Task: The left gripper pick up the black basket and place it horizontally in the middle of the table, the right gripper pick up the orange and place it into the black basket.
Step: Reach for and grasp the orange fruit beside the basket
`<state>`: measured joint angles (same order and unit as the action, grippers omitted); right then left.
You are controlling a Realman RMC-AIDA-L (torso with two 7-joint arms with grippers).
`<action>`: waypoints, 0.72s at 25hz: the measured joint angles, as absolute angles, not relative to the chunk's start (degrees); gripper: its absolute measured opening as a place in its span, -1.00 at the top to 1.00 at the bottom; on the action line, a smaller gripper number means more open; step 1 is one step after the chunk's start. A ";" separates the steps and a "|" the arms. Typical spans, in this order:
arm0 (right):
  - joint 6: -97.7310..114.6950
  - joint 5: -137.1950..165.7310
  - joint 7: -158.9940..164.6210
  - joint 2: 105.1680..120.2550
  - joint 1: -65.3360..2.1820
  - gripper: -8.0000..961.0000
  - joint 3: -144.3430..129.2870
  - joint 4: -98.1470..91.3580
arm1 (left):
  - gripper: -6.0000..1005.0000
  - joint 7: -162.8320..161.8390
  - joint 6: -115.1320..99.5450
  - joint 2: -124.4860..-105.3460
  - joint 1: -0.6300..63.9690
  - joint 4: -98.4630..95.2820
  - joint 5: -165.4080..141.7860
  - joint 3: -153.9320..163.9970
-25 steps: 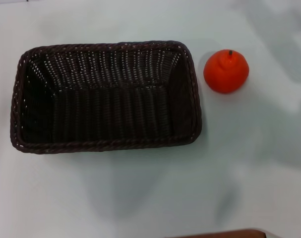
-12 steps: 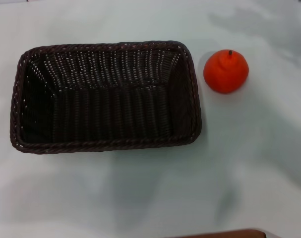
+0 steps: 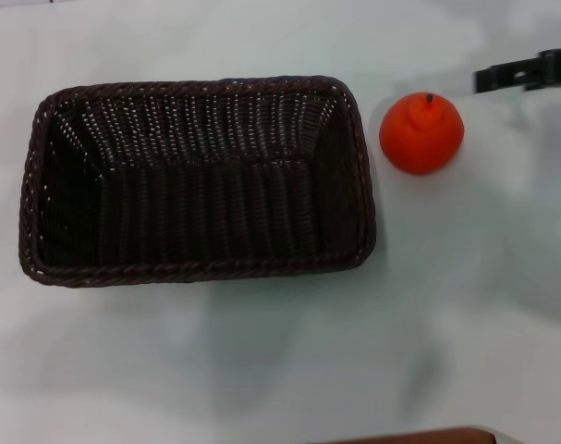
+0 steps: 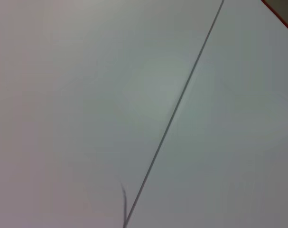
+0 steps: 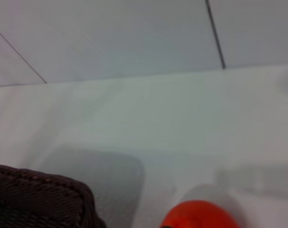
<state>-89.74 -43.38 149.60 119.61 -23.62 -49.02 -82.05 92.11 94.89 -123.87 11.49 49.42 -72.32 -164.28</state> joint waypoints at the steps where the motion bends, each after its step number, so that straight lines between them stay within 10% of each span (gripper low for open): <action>1: -88.59 -43.30 149.60 119.62 -24.34 -0.85 -49.28 -79.68 | -0.71 92.09 94.82 -123.86 11.65 49.40 -72.30 -164.22; 18: -75.79 -36.69 147.31 119.19 -36.30 -0.79 -51.11 -55.22 | -0.70 92.53 94.74 -123.83 13.22 45.56 -72.02 -164.29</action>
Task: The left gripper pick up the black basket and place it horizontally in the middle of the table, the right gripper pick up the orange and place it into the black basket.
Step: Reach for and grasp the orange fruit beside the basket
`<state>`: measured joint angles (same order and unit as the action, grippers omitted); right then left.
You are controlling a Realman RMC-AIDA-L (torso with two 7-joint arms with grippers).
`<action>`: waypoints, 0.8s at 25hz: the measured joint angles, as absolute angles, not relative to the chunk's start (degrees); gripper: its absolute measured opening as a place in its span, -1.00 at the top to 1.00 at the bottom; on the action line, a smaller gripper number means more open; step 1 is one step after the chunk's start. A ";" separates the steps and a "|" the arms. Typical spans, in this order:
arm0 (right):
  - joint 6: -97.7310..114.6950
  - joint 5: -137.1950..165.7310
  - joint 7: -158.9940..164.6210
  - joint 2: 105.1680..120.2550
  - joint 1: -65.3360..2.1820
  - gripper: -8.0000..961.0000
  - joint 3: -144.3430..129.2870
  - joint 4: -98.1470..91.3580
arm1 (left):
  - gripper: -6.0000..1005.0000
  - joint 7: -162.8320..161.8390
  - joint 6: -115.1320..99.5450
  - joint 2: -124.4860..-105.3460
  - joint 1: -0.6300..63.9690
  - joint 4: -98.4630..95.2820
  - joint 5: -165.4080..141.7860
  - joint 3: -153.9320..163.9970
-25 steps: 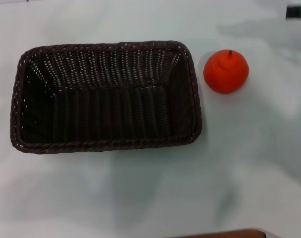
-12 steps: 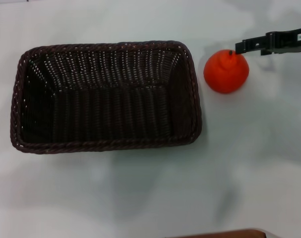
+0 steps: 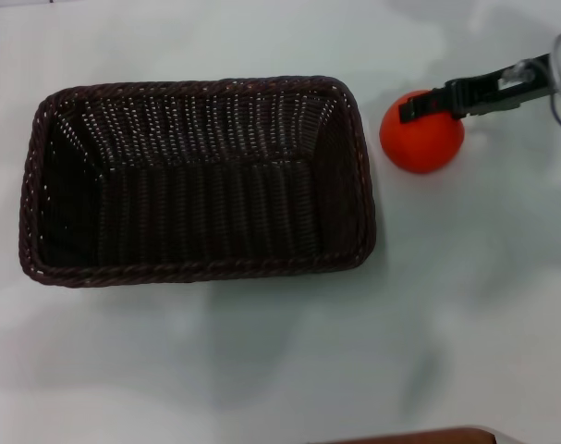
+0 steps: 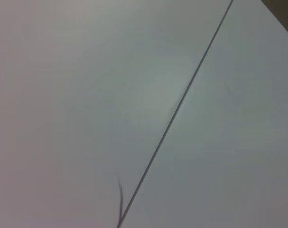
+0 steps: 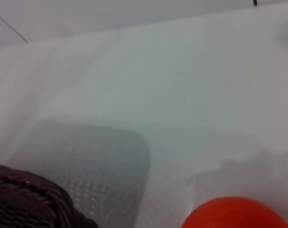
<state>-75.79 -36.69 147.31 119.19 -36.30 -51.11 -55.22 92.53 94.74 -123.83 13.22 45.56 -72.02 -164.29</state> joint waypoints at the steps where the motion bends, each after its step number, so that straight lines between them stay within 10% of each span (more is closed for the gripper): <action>1: -75.24 -35.59 147.45 119.23 -37.35 -0.79 -51.14 -53.77 | -0.70 92.53 94.72 -123.79 13.25 45.56 -72.01 -164.33; 9: -77.42 -33.10 149.87 119.19 -40.25 -0.76 -51.11 -51.70 | -0.69 92.54 94.15 -123.65 13.23 45.54 -71.92 -164.59; 20: -79.28 -32.97 150.04 119.30 -39.91 -0.01 -51.18 -54.44 | -0.69 92.62 93.45 -123.66 13.68 44.41 -71.88 -164.61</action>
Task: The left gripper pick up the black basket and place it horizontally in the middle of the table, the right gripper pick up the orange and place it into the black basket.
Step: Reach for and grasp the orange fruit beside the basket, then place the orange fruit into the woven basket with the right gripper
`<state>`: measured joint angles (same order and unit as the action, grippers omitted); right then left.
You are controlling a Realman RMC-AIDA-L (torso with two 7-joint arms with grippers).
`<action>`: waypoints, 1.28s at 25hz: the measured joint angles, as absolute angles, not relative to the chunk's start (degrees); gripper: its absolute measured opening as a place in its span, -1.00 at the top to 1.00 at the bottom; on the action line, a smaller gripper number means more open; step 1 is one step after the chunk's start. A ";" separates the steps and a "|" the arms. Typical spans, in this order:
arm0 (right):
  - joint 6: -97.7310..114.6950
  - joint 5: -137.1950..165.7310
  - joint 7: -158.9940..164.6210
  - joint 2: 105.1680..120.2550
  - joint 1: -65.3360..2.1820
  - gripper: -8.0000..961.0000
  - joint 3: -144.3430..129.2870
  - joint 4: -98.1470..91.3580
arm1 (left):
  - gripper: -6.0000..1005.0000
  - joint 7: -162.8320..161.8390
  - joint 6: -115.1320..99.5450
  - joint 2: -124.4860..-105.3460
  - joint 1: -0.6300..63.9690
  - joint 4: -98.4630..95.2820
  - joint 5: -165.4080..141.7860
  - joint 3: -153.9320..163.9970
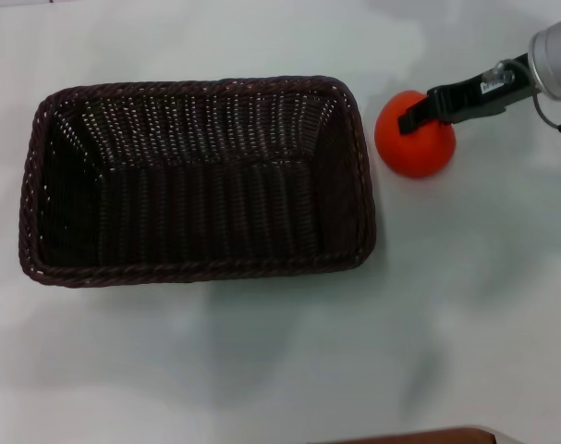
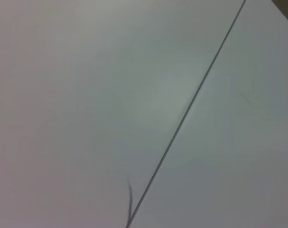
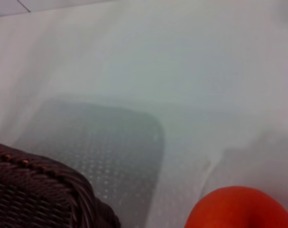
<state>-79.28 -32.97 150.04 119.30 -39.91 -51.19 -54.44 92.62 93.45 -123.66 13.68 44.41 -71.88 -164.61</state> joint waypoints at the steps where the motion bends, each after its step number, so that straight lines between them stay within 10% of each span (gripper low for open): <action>1: -79.45 -32.98 150.16 119.31 -39.80 0.05 -50.98 -55.00 | -0.69 92.61 93.56 -123.66 13.78 44.34 -71.87 -164.60; 20: -86.00 -49.46 154.10 119.92 -28.61 0.51 -55.47 -97.94 | -0.68 95.40 93.78 -123.84 14.11 41.47 -70.84 -164.59; 32: -83.75 -60.75 136.47 119.81 -32.12 0.67 -73.82 -89.95 | -0.68 103.60 93.86 -123.95 14.23 36.70 -70.33 -164.35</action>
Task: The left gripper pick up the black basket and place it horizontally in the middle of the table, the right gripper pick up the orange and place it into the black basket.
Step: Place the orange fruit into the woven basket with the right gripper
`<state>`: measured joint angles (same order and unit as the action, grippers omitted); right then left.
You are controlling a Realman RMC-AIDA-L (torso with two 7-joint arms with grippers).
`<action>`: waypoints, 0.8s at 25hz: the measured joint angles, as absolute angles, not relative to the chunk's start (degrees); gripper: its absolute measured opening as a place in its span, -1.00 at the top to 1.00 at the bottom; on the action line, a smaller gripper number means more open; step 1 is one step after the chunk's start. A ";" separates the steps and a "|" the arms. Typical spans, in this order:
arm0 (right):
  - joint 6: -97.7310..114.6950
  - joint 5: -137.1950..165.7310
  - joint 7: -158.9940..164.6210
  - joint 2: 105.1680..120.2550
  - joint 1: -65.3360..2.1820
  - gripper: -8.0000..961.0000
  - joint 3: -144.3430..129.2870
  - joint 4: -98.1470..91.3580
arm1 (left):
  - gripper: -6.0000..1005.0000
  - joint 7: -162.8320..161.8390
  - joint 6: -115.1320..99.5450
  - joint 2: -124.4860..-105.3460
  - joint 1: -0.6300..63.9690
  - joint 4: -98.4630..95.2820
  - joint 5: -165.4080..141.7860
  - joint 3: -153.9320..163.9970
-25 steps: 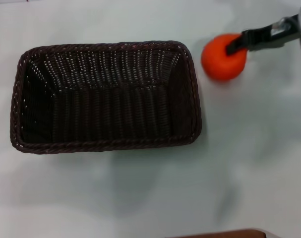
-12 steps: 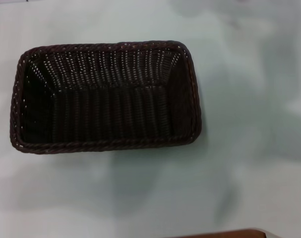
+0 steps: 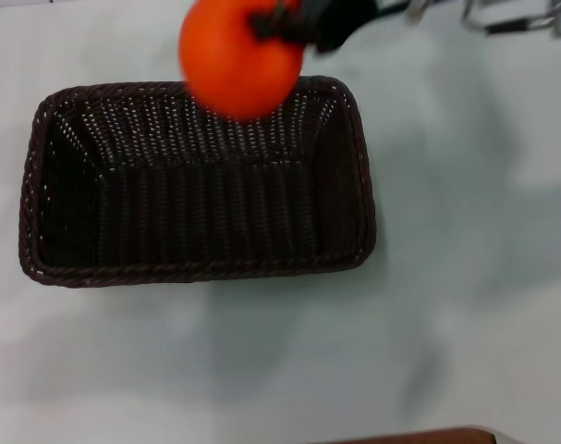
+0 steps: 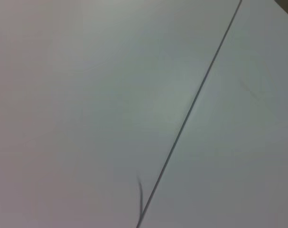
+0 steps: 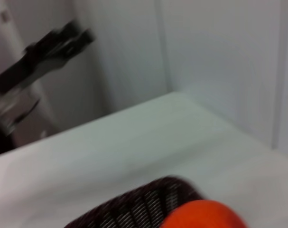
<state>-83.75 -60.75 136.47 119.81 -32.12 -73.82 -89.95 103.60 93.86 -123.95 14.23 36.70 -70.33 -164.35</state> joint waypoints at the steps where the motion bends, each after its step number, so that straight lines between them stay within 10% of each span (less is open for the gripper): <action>1: -83.66 -60.75 135.91 119.79 -32.29 0.69 -75.59 -89.30 | -0.68 103.97 93.83 -123.95 14.16 36.68 -70.32 -164.33; 12: -80.28 -67.57 132.68 119.85 -33.21 0.59 -80.90 -80.45 | -0.68 106.80 94.15 -124.08 13.41 34.69 -70.39 -164.34; 20: -76.31 -71.48 126.82 119.79 -29.99 -0.05 -76.95 -81.23 | -0.68 108.57 95.11 -123.96 12.75 33.76 -70.76 -164.36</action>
<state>-76.31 -71.48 126.82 119.79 -29.99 -76.95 -81.23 108.57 95.12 -123.96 12.75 33.76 -70.76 -164.36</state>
